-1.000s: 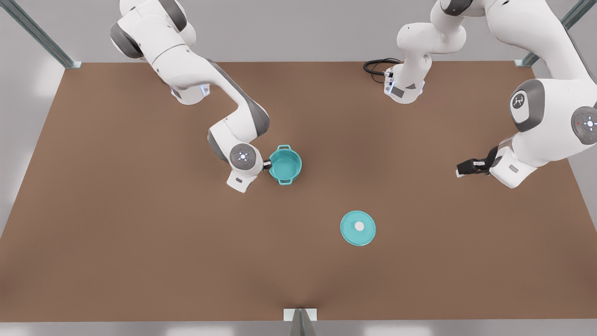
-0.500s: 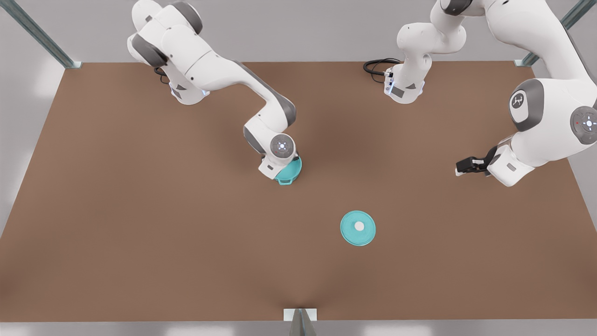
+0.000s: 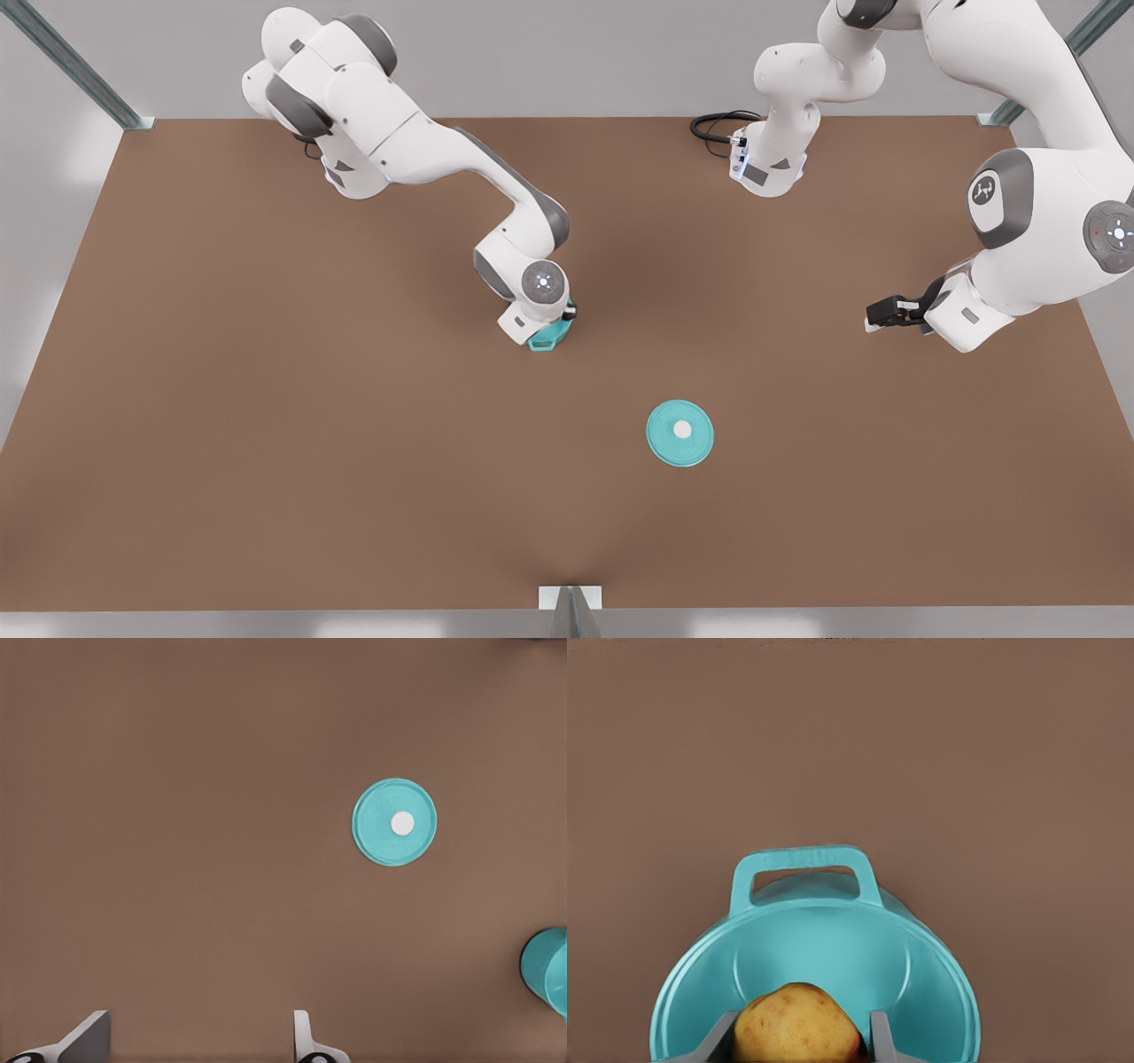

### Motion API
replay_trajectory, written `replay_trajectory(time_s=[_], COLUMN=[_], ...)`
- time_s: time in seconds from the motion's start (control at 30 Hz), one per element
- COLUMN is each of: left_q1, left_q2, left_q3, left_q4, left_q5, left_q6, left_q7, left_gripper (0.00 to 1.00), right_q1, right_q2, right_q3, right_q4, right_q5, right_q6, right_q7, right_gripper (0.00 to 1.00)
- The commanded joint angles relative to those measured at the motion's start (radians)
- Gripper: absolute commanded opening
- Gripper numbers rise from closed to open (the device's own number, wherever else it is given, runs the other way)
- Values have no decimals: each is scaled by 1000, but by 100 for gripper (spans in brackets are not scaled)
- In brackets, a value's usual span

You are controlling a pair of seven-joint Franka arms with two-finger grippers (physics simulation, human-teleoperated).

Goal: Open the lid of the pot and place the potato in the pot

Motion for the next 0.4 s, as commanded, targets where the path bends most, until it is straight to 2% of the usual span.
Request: replay_trajectory(time_s=[0.0, 0.1, 0.17, 0.23, 0.3, 0.33, 0.37], left_q1=[0, 0, 0, -1, -24, -24, -24], left_q2=[-1, -1, -3, -4, -3, -3, -1], left_q3=[0, 0, 0, -2, -18, -18, -18], left_q4=[0, 0, 0, 4, 16, 16, 16], left_q5=[0, 0, 1, 1, 3, 1, 0], left_q6=[1, -1, -1, 1, 16, 17, 17], left_q7=[21, 21, 21, 18, -22, -22, -23], left_gripper=[100, 100, 100, 100, 100, 100, 100], right_q1=[5, 5, -42, -300, -629, -713, -716], right_q2=[-2, -5, -131, -237, -271, -308, -314], right_q3=[-3, -7, -21, -27, -44, -55, -102], right_q4=[0, 0, 7, 88, 169, 160, 155], right_q5=[-2, -1, -4, -16, -154, -183, -180], right_q6=[25, 25, -64, -305, -411, -408, -405], right_q7=[133, 133, 121, -276, -823, -1009, -1031], right_gripper=[100, 100, 100, 100, 100, 100, 100])
